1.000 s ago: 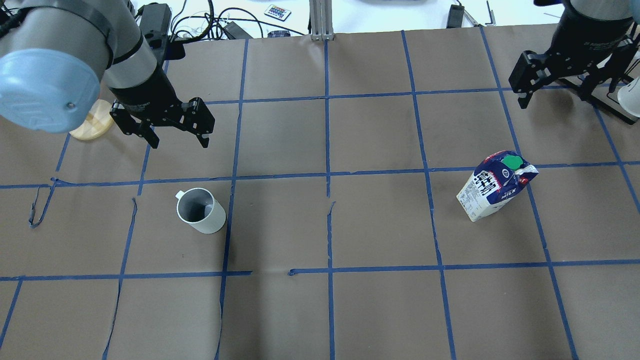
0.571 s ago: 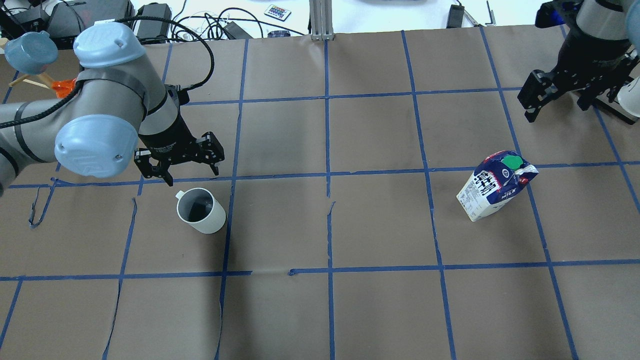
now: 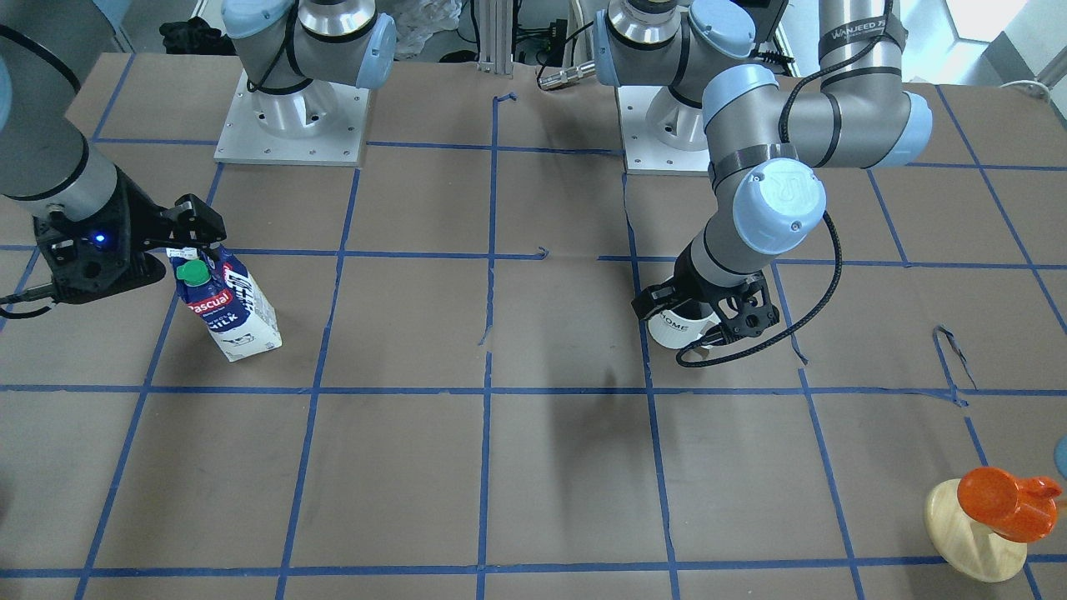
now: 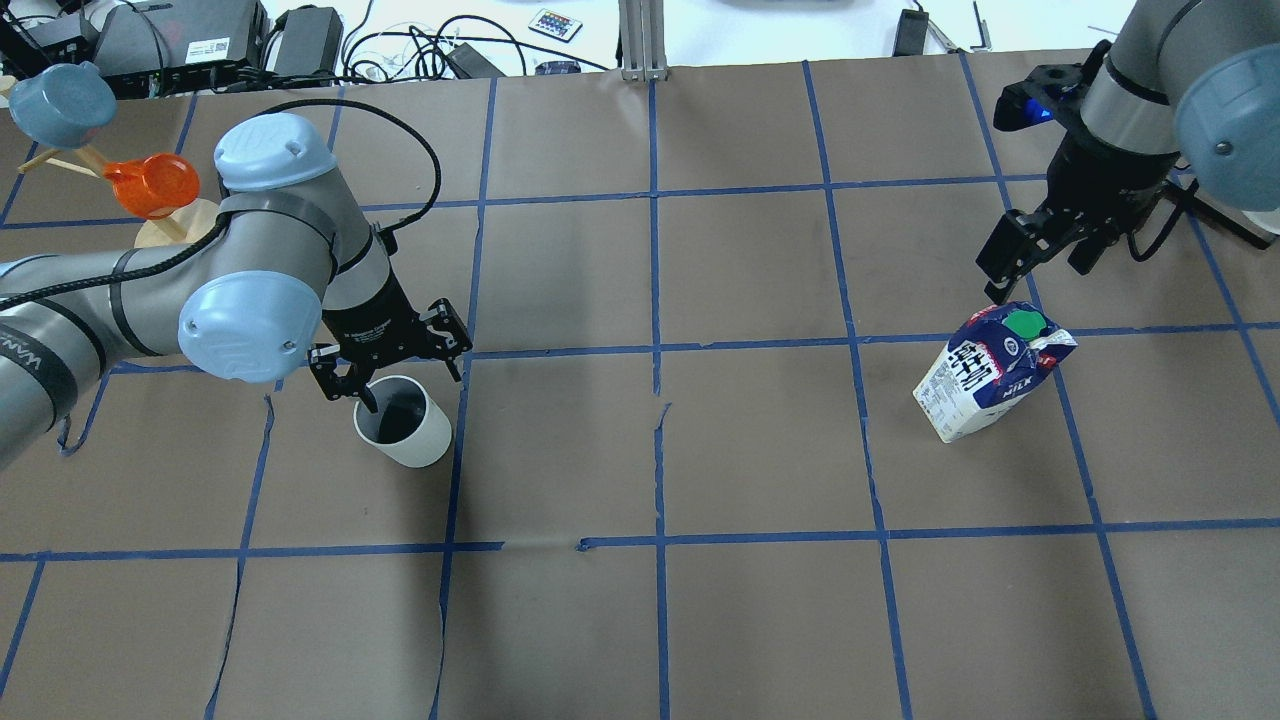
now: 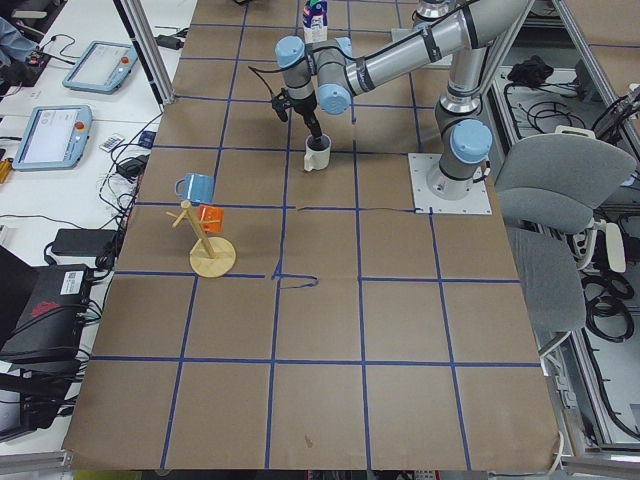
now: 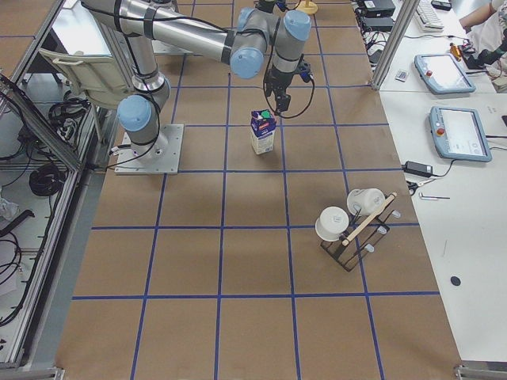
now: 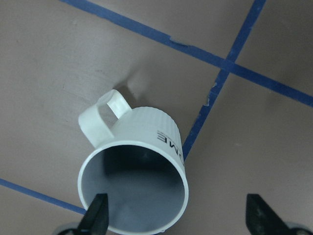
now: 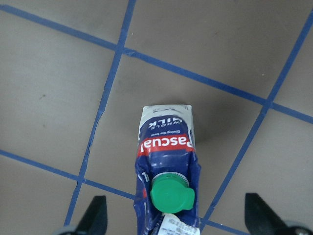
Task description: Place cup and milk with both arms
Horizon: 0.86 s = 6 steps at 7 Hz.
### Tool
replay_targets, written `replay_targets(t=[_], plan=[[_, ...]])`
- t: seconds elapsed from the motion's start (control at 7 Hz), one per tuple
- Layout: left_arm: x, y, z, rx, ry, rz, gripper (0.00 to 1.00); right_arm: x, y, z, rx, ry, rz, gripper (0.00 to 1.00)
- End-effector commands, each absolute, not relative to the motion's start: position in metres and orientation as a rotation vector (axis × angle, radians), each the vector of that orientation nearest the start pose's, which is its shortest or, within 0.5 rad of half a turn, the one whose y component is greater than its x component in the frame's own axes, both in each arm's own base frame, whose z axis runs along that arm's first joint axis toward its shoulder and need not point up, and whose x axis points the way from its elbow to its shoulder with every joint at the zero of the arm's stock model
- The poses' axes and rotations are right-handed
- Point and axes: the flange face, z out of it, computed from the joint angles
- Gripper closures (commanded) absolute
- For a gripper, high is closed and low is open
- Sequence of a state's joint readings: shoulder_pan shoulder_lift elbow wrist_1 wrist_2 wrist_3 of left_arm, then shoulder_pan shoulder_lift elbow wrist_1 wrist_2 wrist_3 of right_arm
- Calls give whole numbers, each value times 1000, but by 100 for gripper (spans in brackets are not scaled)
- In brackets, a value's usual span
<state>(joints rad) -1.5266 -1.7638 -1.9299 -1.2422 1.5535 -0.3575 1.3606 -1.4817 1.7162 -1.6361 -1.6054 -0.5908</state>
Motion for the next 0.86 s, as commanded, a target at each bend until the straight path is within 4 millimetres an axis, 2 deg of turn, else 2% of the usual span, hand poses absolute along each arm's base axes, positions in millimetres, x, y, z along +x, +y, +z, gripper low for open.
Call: replay_targets(t=[0.0, 0.14, 0.29, 0.71], plan=[[-114, -495, 243, -623, 3033, 381, 57, 28, -503, 347, -764, 2980, 296, 0], [-113, -495, 242, -627, 3030, 383, 89, 28, -501, 338, -779, 2987, 289, 0], [-113, -497, 244, -628, 3031, 376, 100, 28, -499, 335, -777, 2985, 297, 0], [-111, -510, 257, -627, 3052, 234, 100, 24, -500, 330, -767, 2991, 299, 0]])
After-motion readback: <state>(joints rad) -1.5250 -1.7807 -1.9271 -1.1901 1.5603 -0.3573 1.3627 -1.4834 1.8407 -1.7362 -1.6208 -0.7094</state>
